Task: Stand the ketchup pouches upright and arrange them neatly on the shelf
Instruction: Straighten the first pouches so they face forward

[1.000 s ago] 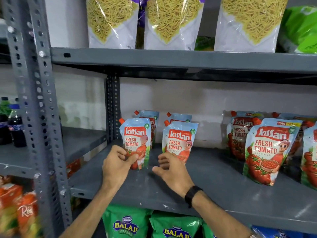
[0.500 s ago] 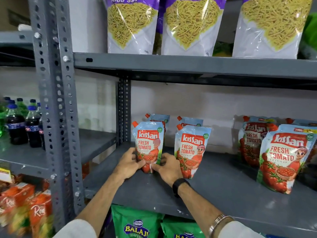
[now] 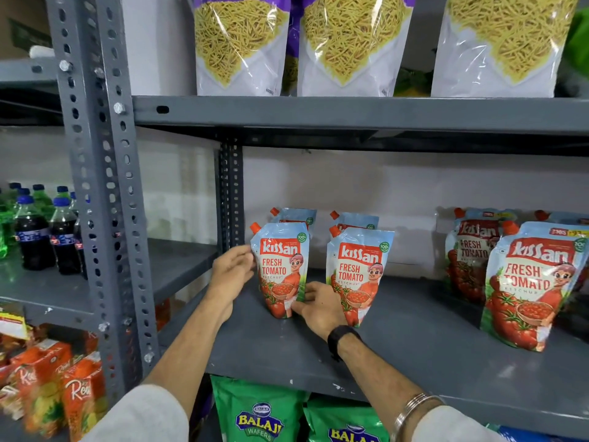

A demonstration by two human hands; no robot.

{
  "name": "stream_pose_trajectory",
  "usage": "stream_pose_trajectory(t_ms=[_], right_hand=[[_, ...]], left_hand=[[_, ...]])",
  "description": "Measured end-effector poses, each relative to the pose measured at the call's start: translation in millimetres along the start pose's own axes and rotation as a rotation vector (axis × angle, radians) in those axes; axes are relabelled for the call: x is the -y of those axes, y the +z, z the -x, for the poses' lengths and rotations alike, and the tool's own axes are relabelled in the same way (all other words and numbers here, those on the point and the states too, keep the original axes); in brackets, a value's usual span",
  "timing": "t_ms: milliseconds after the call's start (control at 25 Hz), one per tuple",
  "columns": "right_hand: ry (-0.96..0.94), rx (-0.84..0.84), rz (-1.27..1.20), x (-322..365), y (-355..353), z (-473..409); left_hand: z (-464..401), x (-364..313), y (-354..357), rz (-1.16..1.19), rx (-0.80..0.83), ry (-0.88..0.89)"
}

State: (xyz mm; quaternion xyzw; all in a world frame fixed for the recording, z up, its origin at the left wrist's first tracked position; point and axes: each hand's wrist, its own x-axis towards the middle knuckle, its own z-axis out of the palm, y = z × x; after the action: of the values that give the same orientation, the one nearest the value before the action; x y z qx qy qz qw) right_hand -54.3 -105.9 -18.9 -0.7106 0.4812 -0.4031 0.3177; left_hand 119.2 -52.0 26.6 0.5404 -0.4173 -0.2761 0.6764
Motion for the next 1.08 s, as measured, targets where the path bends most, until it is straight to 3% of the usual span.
stream_pose_trajectory(t_ms=[200,400,480,560,720,840,1080], right_hand=[[-0.014,-0.132,0.1,0.4,4.7,-0.8],[-0.007,-0.244,0.141,3.3,11.7,0.7],[-0.001,-0.243,0.141,2.8,11.4,0.3],[0.003,-0.227,0.133,3.6,9.7,-0.5],[0.013,-0.21,0.121,2.8,10.0,0.6],[0.011,-0.227,0.12,3.3,11.2,1.3],[0.006,-0.251,0.13,0.6,12.8,3.0]], left_hand=[[-17.4,-4.1,5.8,-0.035,-0.105,-0.046],[-21.0,-4.6,8.9,-0.379,-0.294,0.159],[-20.0,-4.3,5.9,-0.348,-0.245,0.162],[-18.2,-0.6,-3.8,-0.268,-0.07,0.027],[-8.6,26.1,-14.4,-0.487,0.274,-0.138],[-9.3,35.2,-4.8,-0.618,0.269,-0.101],[2.1,40.6,-0.8,-1.076,0.073,0.186]])
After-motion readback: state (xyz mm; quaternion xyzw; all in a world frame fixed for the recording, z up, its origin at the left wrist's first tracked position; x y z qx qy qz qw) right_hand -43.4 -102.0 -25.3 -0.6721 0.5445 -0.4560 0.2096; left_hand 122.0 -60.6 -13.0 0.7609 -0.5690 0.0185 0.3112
